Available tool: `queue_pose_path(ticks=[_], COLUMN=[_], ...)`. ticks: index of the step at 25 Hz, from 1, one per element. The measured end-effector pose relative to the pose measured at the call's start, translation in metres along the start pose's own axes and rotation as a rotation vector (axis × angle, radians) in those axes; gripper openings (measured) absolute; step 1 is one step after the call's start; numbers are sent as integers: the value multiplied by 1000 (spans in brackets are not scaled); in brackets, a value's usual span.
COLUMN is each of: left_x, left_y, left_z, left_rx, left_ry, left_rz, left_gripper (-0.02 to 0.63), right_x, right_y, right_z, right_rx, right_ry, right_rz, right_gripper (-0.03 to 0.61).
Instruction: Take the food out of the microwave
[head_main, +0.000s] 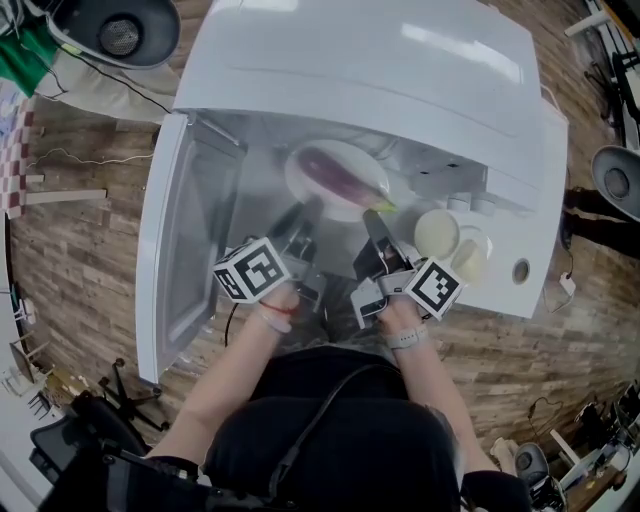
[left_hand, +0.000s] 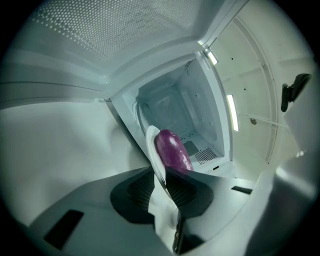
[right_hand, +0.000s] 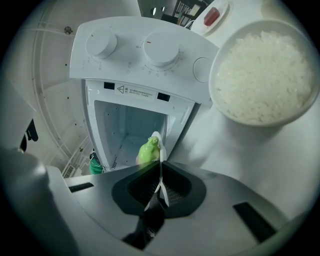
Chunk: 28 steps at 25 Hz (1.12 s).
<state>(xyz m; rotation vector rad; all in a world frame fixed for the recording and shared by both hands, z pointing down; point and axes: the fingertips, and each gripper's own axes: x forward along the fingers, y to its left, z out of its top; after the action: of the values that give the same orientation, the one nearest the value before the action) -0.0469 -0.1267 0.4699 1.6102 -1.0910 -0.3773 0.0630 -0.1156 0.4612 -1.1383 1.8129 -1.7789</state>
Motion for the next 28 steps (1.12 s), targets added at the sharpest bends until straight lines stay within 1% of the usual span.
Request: queue_pose_path(ticks=[16,28], left_x=[-19,-39], left_y=[-5,5], left_z=[-16,-37], left_rx=[15,20], left_ry=[31,59], left_rz=[-22,-24], left_gripper=[75,75], right_x=[-25,-48], right_y=[-1,-10], right_z=[-17,-37], right_rx=[1,12], right_ry=[-37,-64], right_rz=[0,-14], right_gripper=[31,31])
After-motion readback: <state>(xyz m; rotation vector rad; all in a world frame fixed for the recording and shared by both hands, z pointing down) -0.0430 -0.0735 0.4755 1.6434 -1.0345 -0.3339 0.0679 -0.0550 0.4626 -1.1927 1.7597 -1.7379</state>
